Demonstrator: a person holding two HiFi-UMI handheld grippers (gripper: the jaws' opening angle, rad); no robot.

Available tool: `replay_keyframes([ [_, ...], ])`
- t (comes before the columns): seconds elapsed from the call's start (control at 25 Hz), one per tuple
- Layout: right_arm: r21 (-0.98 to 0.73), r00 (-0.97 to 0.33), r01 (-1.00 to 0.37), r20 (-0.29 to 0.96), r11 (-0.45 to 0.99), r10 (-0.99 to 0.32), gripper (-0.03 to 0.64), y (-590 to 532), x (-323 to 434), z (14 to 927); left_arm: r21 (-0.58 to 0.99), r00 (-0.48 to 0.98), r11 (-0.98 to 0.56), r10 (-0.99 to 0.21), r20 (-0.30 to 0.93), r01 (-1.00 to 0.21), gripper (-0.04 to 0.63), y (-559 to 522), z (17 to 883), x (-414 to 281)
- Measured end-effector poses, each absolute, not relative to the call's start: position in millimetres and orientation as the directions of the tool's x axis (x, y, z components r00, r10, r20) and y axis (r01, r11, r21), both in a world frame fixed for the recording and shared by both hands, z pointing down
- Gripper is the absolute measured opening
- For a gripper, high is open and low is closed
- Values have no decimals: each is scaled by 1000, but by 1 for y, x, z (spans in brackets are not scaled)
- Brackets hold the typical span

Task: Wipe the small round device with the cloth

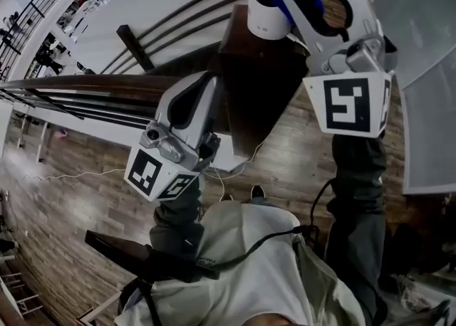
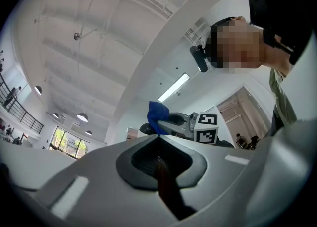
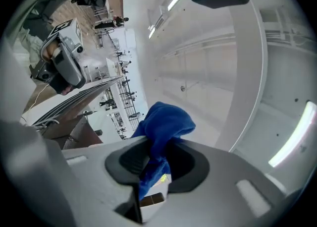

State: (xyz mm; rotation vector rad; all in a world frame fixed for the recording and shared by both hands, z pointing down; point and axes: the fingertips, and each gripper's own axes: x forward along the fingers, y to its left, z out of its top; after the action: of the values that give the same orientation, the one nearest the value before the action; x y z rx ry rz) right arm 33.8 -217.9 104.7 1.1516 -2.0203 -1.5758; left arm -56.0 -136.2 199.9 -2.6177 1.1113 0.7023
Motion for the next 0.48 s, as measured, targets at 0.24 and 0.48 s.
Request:
replay_keyframes([
  [0.24, 958, -616, -281, -137, 54, -776, 95, -207, 14, 163, -23, 601, -684, -624, -499, -729, 2, -144, 202, -71],
  [0.48, 981, -638, -170, -34, 98, -769, 95, -198, 8, 183, -34, 610, -689, -615, -500, -724, 2, -148, 195, -70],
])
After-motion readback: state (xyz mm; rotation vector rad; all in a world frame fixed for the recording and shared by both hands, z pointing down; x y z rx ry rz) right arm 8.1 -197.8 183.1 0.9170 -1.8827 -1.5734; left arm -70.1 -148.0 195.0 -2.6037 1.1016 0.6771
